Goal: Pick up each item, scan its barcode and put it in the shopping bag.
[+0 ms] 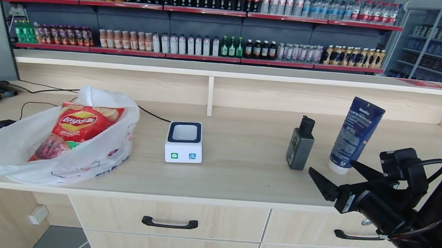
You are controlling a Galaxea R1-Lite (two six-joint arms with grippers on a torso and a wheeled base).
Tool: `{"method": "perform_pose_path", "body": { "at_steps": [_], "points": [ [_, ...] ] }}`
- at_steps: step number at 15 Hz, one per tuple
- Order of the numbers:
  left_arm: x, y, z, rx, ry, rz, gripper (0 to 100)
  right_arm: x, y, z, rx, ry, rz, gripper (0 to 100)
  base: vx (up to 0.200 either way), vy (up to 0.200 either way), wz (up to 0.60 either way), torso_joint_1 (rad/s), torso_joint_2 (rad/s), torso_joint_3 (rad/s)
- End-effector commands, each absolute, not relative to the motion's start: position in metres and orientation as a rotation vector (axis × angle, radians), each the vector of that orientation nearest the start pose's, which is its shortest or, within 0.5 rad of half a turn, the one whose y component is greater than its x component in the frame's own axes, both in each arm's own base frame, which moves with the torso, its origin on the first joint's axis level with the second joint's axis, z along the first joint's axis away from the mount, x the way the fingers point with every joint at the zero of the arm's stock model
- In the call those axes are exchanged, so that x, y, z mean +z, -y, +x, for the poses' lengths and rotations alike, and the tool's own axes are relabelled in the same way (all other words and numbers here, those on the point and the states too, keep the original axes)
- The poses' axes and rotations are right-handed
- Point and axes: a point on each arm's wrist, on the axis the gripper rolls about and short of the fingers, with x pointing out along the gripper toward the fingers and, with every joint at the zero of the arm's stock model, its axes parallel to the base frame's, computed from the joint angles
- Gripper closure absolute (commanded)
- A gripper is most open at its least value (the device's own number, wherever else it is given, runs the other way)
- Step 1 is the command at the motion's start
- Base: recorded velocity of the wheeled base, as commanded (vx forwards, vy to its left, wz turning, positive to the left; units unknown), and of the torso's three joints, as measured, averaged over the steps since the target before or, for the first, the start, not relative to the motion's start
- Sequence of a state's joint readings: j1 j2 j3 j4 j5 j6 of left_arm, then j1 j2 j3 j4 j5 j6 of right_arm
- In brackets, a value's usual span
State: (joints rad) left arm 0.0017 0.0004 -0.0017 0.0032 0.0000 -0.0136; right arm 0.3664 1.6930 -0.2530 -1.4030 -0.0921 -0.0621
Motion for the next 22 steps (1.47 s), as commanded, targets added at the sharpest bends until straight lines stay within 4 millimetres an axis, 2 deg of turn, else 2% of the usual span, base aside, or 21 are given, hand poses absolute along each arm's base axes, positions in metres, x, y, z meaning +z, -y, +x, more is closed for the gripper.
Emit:
{"method": "perform_pose_path", "body": {
  "at_steps": [1,3,6,10,15,19,22],
  "points": [
    [0.076,0.000,-0.023,0.002,-0.002,-0.012,0,0.137,-0.090,0.228,0.294,0.008,-0.061,0,0.000,0.000,0.00,0.000,0.00,0.000],
    [0.076,0.000,-0.023,0.002,-0.002,-0.012,0,0.143,-0.098,0.244,0.302,0.044,-0.057,0,0.000,0.000,0.00,0.000,0.00,0.000],
    [0.076,0.000,-0.023,0.002,-0.002,-0.009,0,0.140,-0.110,0.259,0.313,0.046,-0.074,0,0.000,0.000,0.00,0.000,0.00,0.000],
    [0.076,0.000,-0.023,0.002,-0.002,-0.009,0,0.142,-0.105,0.274,0.276,0.059,-0.068,0,0.000,0.000,0.00,0.000,0.00,0.000],
    [0.076,0.000,-0.023,0.002,-0.002,-0.009,0,0.130,-0.107,0.292,0.263,0.031,-0.034,0,0.000,0.000,0.00,0.000,0.00,0.000],
    [0.076,0.000,-0.023,0.002,-0.002,-0.011,0,0.126,-0.105,0.292,0.258,0.005,0.025,0,0.000,0.000,0.00,0.000,0.00,0.000],
    [0.076,0.000,-0.023,0.003,-0.003,-0.012,0,0.112,-0.111,0.304,0.259,0.084,0.044,0,0.000,0.000,0.00,0.000,0.00,0.000]
  ]
}}
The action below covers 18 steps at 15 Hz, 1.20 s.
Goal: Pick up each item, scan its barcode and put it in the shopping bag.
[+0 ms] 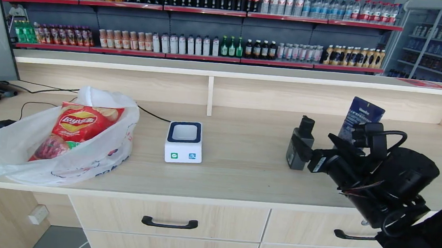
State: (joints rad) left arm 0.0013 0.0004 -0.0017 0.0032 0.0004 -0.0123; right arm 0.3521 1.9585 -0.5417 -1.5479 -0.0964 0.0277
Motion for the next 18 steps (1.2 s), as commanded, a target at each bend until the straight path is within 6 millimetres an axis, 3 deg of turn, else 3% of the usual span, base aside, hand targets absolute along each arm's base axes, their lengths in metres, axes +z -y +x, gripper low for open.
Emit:
{"method": "perform_pose_path", "body": {
  "at_steps": [1,18],
  "points": [
    [0.076,0.000,-0.023,0.003,-0.003,-0.014,0,0.106,-0.112,0.308,0.257,0.070,0.043,0,0.000,0.000,0.00,0.000,0.00,0.000],
    [0.076,0.000,-0.023,0.003,-0.003,-0.018,0,0.090,-0.122,0.343,0.237,0.089,0.052,0,0.000,0.000,0.00,0.000,0.00,0.000]
  ]
}}
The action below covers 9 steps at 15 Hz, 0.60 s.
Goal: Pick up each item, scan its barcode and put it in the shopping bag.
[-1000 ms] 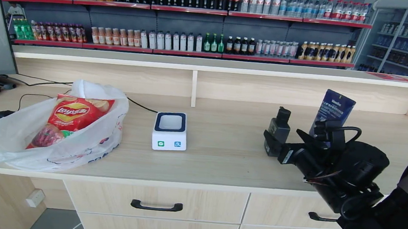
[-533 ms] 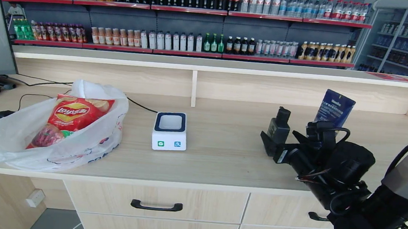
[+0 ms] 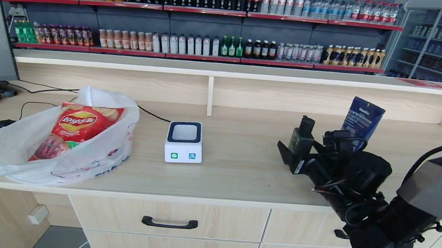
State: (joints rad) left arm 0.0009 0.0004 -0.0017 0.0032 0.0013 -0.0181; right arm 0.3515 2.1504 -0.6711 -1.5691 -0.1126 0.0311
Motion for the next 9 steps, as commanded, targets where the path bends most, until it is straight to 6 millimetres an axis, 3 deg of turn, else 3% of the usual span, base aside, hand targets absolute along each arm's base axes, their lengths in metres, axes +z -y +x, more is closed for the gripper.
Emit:
{"method": "perform_pose_path", "body": {
  "at_steps": [1,5,9],
  "points": [
    [0.076,0.000,-0.023,0.003,-0.003,-0.018,0,0.088,-0.122,0.347,0.234,0.092,0.053,0,0.000,0.000,0.00,0.000,0.00,0.000],
    [0.076,0.000,-0.023,0.003,-0.003,-0.017,0,0.080,-0.124,0.355,0.233,0.085,0.053,0,0.000,0.000,0.00,0.000,0.00,0.000],
    [0.076,0.000,-0.023,0.003,-0.003,-0.020,0,0.080,-0.129,0.376,0.226,0.140,0.065,0,0.000,0.000,0.00,0.000,0.00,0.000]
  ]
}}
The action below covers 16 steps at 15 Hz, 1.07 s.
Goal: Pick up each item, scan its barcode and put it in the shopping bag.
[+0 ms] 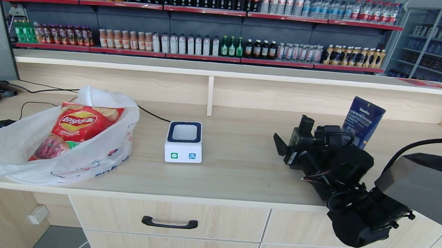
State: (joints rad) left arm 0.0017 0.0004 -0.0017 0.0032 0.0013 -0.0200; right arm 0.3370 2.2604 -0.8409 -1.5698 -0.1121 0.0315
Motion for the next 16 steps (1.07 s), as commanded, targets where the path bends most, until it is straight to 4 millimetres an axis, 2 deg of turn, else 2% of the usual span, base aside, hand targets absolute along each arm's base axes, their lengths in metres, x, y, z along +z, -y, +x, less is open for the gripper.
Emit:
{"method": "perform_pose_path", "body": {
  "at_steps": [1,5,6,11,16],
  "points": [
    [0.076,0.000,-0.023,0.003,-0.003,-0.021,0,0.078,-0.129,0.377,0.227,0.136,0.058,0,0.000,0.000,0.00,0.000,0.00,0.000],
    [0.076,0.000,-0.023,0.003,-0.003,-0.021,0,0.080,-0.129,0.378,0.226,0.144,0.061,0,0.000,0.000,0.00,0.000,0.00,0.000],
    [0.076,0.000,-0.023,0.003,-0.003,-0.021,0,0.082,-0.129,0.378,0.226,0.149,0.065,100,0.000,0.000,0.00,0.000,0.00,0.000],
    [0.076,0.000,-0.023,0.003,-0.003,-0.021,0,0.090,-0.129,0.376,0.228,0.170,0.078,100,0.000,0.000,0.00,0.000,0.00,0.000],
    [0.076,0.000,-0.023,0.003,-0.003,-0.021,0,0.111,-0.129,0.369,0.232,0.216,0.088,100,0.000,0.000,0.00,0.000,0.00,0.000]
  ]
}}
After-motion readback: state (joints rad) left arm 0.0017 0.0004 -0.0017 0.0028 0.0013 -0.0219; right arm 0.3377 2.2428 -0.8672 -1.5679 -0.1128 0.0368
